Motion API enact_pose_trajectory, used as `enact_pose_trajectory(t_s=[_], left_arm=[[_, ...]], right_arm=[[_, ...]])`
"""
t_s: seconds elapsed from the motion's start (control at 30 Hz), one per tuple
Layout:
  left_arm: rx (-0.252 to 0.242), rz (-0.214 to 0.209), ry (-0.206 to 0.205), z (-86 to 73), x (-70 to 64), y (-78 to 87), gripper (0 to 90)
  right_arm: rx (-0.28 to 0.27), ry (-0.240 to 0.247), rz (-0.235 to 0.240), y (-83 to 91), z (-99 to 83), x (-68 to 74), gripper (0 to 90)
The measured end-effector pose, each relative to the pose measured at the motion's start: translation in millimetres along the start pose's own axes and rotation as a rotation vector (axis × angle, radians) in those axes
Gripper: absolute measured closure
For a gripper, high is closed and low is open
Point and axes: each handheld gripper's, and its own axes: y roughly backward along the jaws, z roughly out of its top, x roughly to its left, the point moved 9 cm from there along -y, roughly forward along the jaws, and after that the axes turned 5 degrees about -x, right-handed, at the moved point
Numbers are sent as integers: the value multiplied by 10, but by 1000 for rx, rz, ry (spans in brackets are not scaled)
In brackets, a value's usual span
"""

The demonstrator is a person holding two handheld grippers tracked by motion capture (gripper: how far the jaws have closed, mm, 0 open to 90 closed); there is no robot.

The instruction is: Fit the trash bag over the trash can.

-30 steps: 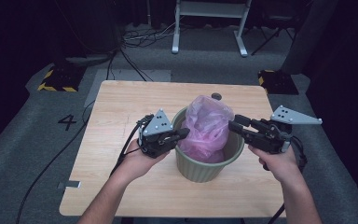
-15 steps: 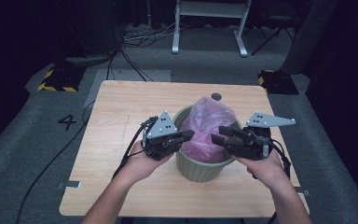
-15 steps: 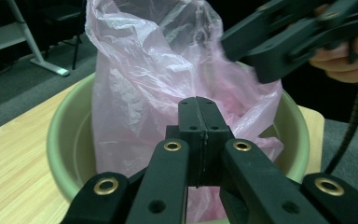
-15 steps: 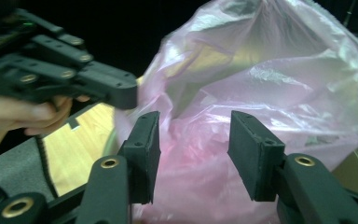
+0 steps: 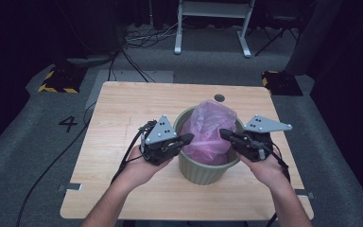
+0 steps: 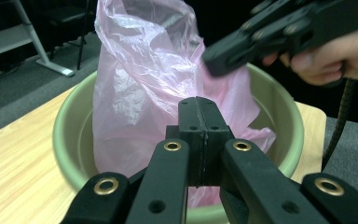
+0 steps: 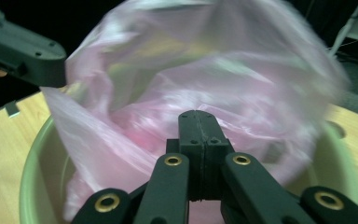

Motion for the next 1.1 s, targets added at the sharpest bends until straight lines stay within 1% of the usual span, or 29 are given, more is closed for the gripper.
enact_pose_trajectory(t_s=[0.07,0.2,0.33,0.37,0.43,0.6,0.67,0.7,0.73,0.77,0.83,0.87,0.97,1.0,1.1], left_arm=[[2,7,9,-32,38,45,899],[3,27,25,-82,110,130,898],[10,52,39,-125,183,199,899],[14,53,43,-139,202,213,898],[11,70,51,-158,254,239,899],[14,97,93,-223,428,291,899],[25,115,98,-257,507,310,899],[29,130,100,-272,555,322,899],[29,145,112,-287,605,338,899],[26,144,132,-303,647,352,899],[28,165,152,-338,728,376,899],[29,166,162,-357,755,382,898],[34,189,166,-401,823,382,899],[42,203,156,-415,850,381,899],[44,204,167,-429,893,374,898]], right_arm=[[-14,-19,-13,81,18,-83,900],[-32,-35,-54,225,38,-253,900],[-37,-55,-93,327,21,-408,900],[-39,-61,-98,343,13,-442,900],[-38,-75,-110,373,-10,-507,900],[-36,-109,-129,416,-88,-654,900],[-33,-114,-136,433,-110,-691,900],[-34,-115,-149,449,-118,-720,900],[-39,-121,-155,466,-121,-746,900],[-39,-126,-159,485,-126,-771,900],[-41,-131,-178,525,-137,-835,900],[-42,-138,-181,541,-143,-863,900],[-48,-152,-196,578,-159,-937,900],[-53,-157,-195,587,-160,-955,900],[-44,-157,-218,604,-191,-1022,900]])
